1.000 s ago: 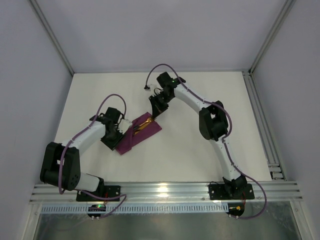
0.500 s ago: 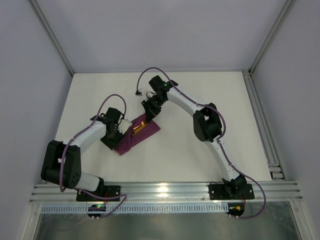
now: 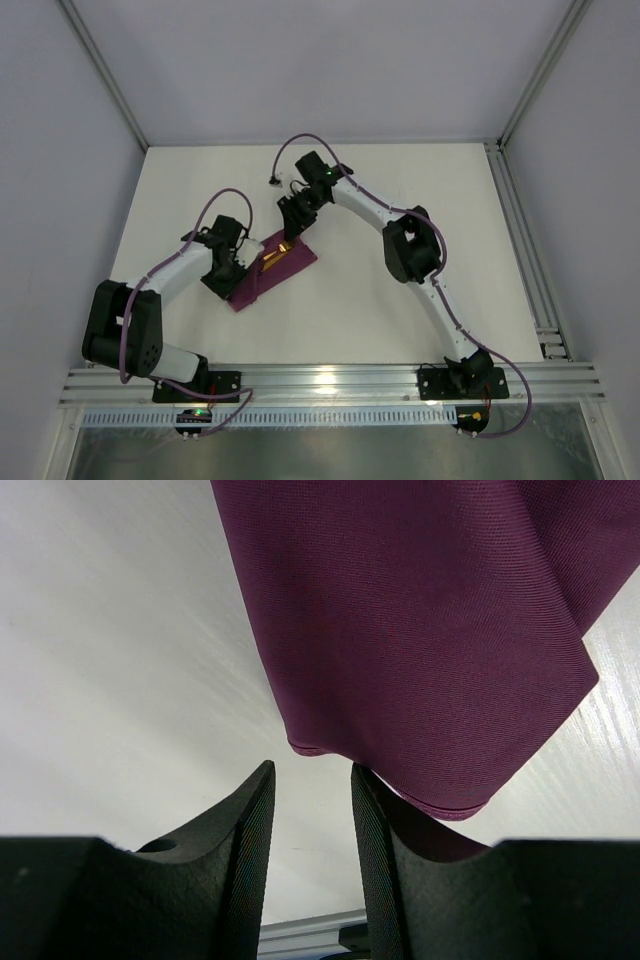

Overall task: Fold the napkin into a case and place the utensils inside
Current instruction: Insert the fork into the folded napkin.

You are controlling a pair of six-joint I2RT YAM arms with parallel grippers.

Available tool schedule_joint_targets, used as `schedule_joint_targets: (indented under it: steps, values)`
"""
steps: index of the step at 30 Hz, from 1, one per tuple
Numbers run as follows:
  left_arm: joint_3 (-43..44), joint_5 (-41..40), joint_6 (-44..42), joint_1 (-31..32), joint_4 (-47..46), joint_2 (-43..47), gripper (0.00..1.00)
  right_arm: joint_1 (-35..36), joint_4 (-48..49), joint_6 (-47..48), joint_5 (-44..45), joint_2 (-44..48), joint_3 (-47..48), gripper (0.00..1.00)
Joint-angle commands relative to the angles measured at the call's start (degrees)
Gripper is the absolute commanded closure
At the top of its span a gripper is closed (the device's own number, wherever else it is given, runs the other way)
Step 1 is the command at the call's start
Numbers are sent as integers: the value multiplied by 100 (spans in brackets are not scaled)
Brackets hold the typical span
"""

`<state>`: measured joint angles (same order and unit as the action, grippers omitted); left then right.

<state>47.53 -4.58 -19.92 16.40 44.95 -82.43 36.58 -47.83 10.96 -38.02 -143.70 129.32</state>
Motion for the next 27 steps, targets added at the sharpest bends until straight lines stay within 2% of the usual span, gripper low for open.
schedule_joint_targets:
  steps: [1,4,5,6,10,15,19,22,27]
  values:
    - [-24,-87,-55,-23,-118,34,61,-10,415,-401,293,-44,-3,60]
    - [-24,-183,-82,-23,-100,61,61,-124,651,-918,549,70,-73,48]
    - [-24,-210,-82,-23,-109,96,61,-220,774,-1086,611,140,-143,47]
    - [-16,-245,-99,-32,-92,113,61,-265,941,-1583,629,245,-248,47]
    - [-24,-245,-108,-32,-4,228,61,-335,2205,-2212,918,1332,-1467,45]
    - [-59,-254,-135,-32,67,377,61,-327,2489,-2458,1428,1924,-2172,45]
    - [-86,-237,-117,-32,58,369,61,-283,2384,-2493,1385,1960,-2498,50]
    - [-103,-228,-108,-32,32,333,61,-204,2568,-2599,1262,1995,-2806,61]
    - [-147,-236,-91,-32,-4,280,61,-169,2858,-2950,1411,2004,-3035,63]
